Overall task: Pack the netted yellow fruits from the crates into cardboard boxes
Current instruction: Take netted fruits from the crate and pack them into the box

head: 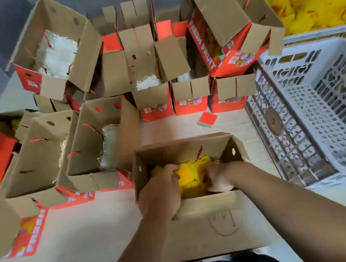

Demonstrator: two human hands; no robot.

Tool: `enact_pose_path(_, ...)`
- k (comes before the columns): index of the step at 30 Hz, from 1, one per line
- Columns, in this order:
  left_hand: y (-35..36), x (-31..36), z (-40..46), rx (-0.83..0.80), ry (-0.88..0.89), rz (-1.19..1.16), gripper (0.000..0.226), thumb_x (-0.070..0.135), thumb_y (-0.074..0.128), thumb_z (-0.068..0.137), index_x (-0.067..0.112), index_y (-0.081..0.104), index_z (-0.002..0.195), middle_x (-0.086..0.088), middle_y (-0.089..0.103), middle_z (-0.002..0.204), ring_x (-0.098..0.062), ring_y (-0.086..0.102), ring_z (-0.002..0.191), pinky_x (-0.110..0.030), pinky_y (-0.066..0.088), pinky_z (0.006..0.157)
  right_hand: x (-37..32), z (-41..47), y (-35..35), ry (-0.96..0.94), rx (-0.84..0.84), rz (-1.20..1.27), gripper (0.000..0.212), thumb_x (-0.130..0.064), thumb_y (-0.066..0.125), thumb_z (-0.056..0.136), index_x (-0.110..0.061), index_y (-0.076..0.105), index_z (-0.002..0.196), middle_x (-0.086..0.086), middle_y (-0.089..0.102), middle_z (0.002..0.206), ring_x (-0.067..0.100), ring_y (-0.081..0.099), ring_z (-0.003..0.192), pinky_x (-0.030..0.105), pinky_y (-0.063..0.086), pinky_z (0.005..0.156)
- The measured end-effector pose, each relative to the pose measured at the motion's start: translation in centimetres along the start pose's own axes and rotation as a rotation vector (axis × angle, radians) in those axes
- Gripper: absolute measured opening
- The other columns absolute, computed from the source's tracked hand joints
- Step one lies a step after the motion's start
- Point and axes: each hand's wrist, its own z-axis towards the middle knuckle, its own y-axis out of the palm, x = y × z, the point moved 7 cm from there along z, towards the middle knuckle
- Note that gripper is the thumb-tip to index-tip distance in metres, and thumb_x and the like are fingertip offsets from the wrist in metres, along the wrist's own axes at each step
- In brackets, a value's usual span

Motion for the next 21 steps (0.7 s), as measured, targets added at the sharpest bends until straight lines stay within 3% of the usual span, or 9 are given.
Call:
enact_pose_path(2, -0.1, -0.2, 0.3, 0.031, -0.013, 0.015, 0.027, 0.045, 0.035, 0.107, 0.044, 0.056, 0.125, 0.019, 0.070, 0.111, -0.015, 0.068, 0.104, -0.037, 0.056, 0.087, 1.3, 1.3, 1.1, 0.077, -0.058, -0.030, 0.037, -0.033, 0.046, 0.105, -0.016, 0.057, 0.137, 0.009, 0.060, 0.137, 0.029, 0.058, 0.122, 0.033, 0.042, 0.106)
enact_pose_path(5, 0.1, -0.3, 1.0, 0.003, -0.019, 0.058, 0.029, 0.041, 0.034, 0.108, 0.043, 0.059, 0.122, 0.016, 0.070, 0.112, -0.017, 0.068, 0.102, -0.036, 0.056, 0.086, 2.1, 3.4, 1.5, 0.037, -0.013, -0.181, 0.042, -0.025, 0.062, 0.100, -0.016, 0.058, 0.140, 0.011, 0.050, 0.149, 0.034, 0.049, 0.136, 0.042, 0.040, 0.114)
enact_pose_path(7, 0.2, 0.0, 1.6, -0.022, -0.030, 0.092, 0.033, 0.038, 0.030, 0.108, 0.043, 0.060, 0.121, 0.014, 0.069, 0.115, -0.019, 0.067, 0.103, -0.036, 0.055, 0.085, 1.6, 4.3, 1.6, 0.019, 0.007, -0.223, 0.025, -0.020, 0.055, 0.104, -0.012, 0.063, 0.126, 0.015, 0.057, 0.130, 0.027, 0.062, 0.117, 0.032, 0.051, 0.098)
enact_pose_path(9, 0.1, 0.2, 2.0, -0.019, -0.038, 0.099, 0.035, 0.039, 0.029, 0.107, 0.043, 0.062, 0.120, 0.013, 0.071, 0.114, -0.020, 0.067, 0.101, -0.034, 0.054, 0.082, 1.1, 4.3, 0.9, 0.012, 0.128, -0.067, 0.022, -0.016, 0.041, 0.110, -0.011, 0.062, 0.110, 0.013, 0.061, 0.109, 0.014, 0.067, 0.085, 0.015, 0.049, 0.071)
enact_pose_path(12, 0.2, 0.3, 2.2, -0.029, -0.009, 0.092, 0.032, 0.042, 0.036, 0.104, 0.043, 0.062, 0.121, 0.013, 0.071, 0.114, -0.018, 0.067, 0.100, -0.035, 0.056, 0.081, 1.1, 1.9, 0.3, 0.025, 0.243, 0.157, 0.022, -0.017, 0.053, 0.103, -0.016, 0.065, 0.121, 0.006, 0.069, 0.115, 0.019, 0.064, 0.100, 0.027, 0.052, 0.090)
enact_pose_path(15, 0.4, 0.4, 1.9, -0.046, 0.053, 0.071, 0.029, 0.046, 0.040, 0.102, 0.043, 0.061, 0.122, 0.015, 0.069, 0.112, -0.013, 0.066, 0.100, -0.033, 0.056, 0.082, 0.6, -3.1, -1.6, -0.099, 0.576, 0.499, 0.025, -0.020, 0.056, 0.099, -0.027, 0.062, 0.122, -0.006, 0.067, 0.107, 0.013, 0.064, 0.095, 0.026, 0.048, 0.085)
enact_pose_path(16, 0.5, 0.3, 1.7, -0.060, 0.072, 0.067, 0.029, 0.049, 0.040, 0.103, 0.042, 0.062, 0.120, 0.017, 0.069, 0.107, -0.011, 0.065, 0.096, -0.032, 0.055, 0.082, 0.3, -4.7, -2.0, -0.127, 0.642, 0.494, 0.026, -0.026, 0.055, 0.099, -0.029, 0.061, 0.124, -0.009, 0.066, 0.111, 0.012, 0.063, 0.098, 0.026, 0.049, 0.086)
enact_pose_path(19, 1.2, 0.2, 1.6, -0.181, 0.111, 0.041, 0.038, 0.069, 0.034, 0.098, 0.042, 0.060, 0.104, 0.019, 0.069, 0.087, -0.007, 0.064, 0.085, -0.031, 0.054, 0.081, -0.1, -7.7, -1.6, -0.166, 0.501, 0.286, 0.052, -0.065, 0.054, 0.088, -0.034, 0.060, 0.129, -0.010, 0.065, 0.124, 0.015, 0.061, 0.111, 0.034, 0.051, 0.094)
enact_pose_path(21, 2.6, 1.7, 1.0, -0.358, 0.234, 0.023, 0.057, 0.090, 0.032, 0.084, 0.041, 0.059, 0.093, 0.018, 0.066, 0.080, -0.002, 0.063, 0.079, -0.029, 0.050, 0.073, 1.0, -8.6, 0.0, -0.099, 0.350, 0.133, 0.052, -0.065, 0.059, 0.084, -0.031, 0.064, 0.123, -0.005, 0.070, 0.117, 0.022, 0.062, 0.108, 0.032, 0.050, 0.089)
